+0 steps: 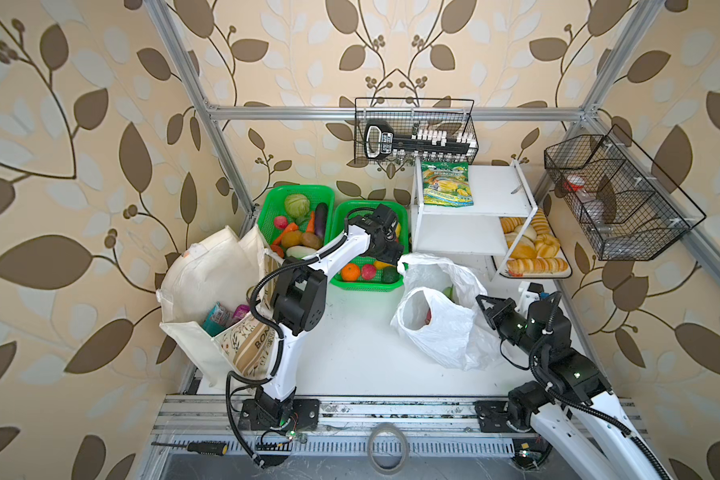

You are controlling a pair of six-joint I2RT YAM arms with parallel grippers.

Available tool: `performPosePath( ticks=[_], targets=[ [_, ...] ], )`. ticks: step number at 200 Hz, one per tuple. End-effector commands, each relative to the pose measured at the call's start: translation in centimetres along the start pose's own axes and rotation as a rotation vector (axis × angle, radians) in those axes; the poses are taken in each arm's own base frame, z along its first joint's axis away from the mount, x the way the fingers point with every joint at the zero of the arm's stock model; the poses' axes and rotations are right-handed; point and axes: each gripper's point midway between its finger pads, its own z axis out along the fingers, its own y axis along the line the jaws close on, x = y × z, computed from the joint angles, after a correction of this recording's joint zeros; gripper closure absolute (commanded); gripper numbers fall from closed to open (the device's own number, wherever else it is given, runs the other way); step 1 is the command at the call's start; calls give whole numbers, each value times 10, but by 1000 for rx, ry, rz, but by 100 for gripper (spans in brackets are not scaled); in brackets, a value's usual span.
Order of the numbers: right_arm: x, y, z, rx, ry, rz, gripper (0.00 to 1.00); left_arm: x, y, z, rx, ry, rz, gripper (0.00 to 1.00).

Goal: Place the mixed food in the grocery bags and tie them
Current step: 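Reach the left gripper into the green basket and grasp the yellow pear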

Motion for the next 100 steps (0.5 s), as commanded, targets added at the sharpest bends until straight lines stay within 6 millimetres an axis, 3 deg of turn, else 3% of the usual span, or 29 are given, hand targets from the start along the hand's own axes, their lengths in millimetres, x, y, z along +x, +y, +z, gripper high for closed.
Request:
performPosePath(
  ticks=[1,55,100],
  targets=[
    [-6,14,-7,-33,-15,-2,100,-5,1,-5,13,25,60,6],
    [-5,12,-5,-24,-11,0,100,-5,-1,21,34,68,97,15],
    [-6,15,-5,-36,-14,4,100,5,-1,40,52,113,146,15]
  ],
)
